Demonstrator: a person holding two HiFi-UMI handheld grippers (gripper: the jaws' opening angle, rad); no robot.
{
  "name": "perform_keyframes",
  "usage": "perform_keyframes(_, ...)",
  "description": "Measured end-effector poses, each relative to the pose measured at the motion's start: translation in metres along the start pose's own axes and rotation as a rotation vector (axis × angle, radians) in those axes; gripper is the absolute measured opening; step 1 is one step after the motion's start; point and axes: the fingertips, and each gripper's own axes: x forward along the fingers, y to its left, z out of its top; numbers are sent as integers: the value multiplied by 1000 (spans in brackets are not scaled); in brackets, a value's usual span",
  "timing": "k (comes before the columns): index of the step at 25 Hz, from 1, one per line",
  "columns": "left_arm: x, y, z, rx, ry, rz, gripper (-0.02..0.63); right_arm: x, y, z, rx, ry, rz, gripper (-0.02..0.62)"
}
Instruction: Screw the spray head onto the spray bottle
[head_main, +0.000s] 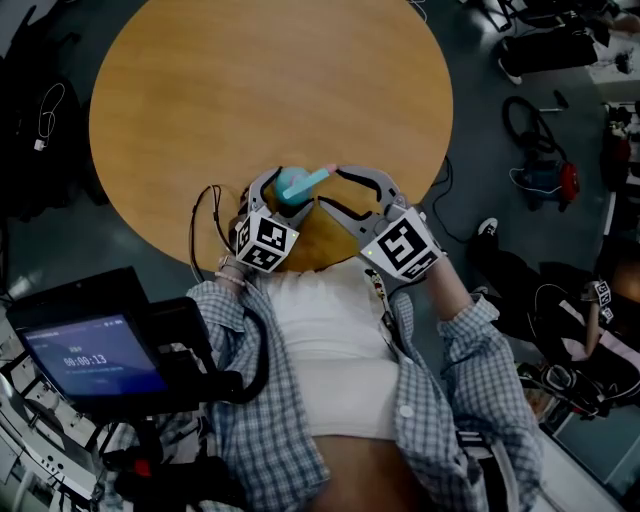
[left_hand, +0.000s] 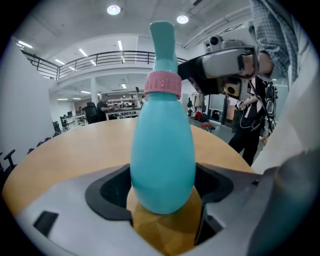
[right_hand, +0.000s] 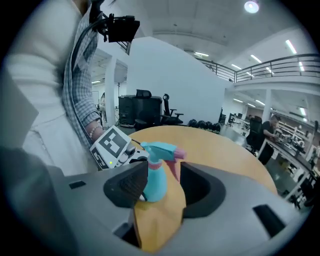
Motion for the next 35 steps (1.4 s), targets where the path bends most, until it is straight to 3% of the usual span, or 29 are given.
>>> perform_keyframes(4,-1,-1,0,3,-1,-8,388,-4,-8,7,-130,20,183,202)
perform_keyframes(9,-3,-1,-2,16,1,-21,390,12,-8,11,-420,148,339,204)
perform_keyframes(14,-4,-3,-5,21,3,-32,390,27,20,0,-567,211,534,204)
perform_keyframes(20,-5,-3,-4,45,1,-57,390,43,34,-7,-818,233,582,201)
perform_keyframes(22,-5,-3,-3,41,-1,-55,388,47,37,-8,-874,232,587,137)
perform_keyframes(24,-5,-3,-3,36,-2,-53,388,49,37,-7,-852,243,600,132)
perform_keyframes(28,-4,-3,-2,31,-1,-44,390,48,35,-4,-705,270,570,126)
perform_keyframes(32,-4,-3,-1,15,-4,-23,389,50,31,-1,-515,289,410,126)
perform_keyframes(35,-4,-3,1,2,-8,-10,390,51,26,1,-294,304,235,126)
